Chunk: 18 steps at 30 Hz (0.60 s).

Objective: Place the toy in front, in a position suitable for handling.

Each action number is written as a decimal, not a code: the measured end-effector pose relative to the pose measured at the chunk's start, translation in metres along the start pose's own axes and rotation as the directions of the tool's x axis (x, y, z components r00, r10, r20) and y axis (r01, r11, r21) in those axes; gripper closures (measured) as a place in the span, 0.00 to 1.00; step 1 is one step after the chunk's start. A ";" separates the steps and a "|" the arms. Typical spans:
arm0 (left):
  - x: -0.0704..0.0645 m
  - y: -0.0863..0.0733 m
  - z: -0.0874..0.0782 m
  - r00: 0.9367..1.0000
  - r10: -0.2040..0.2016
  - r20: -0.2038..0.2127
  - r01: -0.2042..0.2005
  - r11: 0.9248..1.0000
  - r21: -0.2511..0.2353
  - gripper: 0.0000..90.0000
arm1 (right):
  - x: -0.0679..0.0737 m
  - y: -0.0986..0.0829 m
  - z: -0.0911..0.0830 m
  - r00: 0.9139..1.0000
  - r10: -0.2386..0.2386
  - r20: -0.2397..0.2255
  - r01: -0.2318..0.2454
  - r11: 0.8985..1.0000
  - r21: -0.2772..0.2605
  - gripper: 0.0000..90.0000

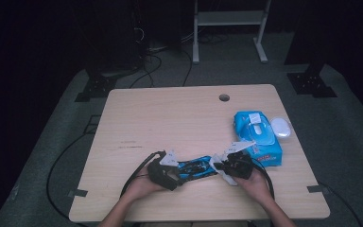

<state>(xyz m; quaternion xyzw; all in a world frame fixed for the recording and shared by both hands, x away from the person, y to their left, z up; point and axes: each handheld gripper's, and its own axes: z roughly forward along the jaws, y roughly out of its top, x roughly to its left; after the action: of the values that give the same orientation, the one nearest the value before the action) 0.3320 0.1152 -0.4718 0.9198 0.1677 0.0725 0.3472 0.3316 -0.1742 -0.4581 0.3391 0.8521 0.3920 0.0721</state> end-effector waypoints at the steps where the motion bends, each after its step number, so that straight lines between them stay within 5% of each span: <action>1: 0.000 0.001 0.000 1.000 -0.001 -0.001 0.001 1.000 0.002 0.29 | -0.003 0.000 0.002 1.000 0.006 0.009 -0.006 1.000 0.006 0.95; 3: 0.000 0.001 0.001 1.000 -0.001 0.000 0.001 1.000 0.001 0.29 | -0.009 0.002 0.003 0.999 0.038 0.011 -0.038 0.999 0.006 0.95; 5: 0.000 0.002 0.001 1.000 0.002 0.000 -0.002 1.000 0.004 0.29 | -0.009 0.009 0.006 1.000 0.021 0.011 -0.021 1.000 0.006 0.95; 8: -0.001 0.002 0.001 1.000 0.005 -0.004 -0.005 1.000 0.006 0.29 | -0.003 0.025 0.015 0.999 0.012 -0.040 -0.013 0.999 -0.032 0.95; 12: -0.001 0.001 0.001 1.000 -0.002 0.000 0.002 1.000 0.001 0.29 | -0.010 0.031 0.028 0.997 0.035 -0.069 -0.036 0.999 -0.004 0.95; 15: 0.000 0.002 0.001 1.000 0.001 0.004 -0.001 1.000 0.004 0.29 | -0.017 0.022 0.019 1.000 0.023 0.017 -0.024 1.000 0.014 0.95; 18: 0.000 0.002 0.001 1.000 0.000 0.004 0.000 1.000 0.005 0.29 | -0.024 0.008 0.008 0.997 0.056 0.047 -0.057 0.998 0.033 0.95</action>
<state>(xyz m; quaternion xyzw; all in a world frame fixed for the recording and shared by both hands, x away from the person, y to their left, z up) 0.3330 0.1132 -0.4714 0.9208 0.1674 0.0702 0.3452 0.3567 -0.1805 -0.4610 0.3732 0.8469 0.3714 0.0746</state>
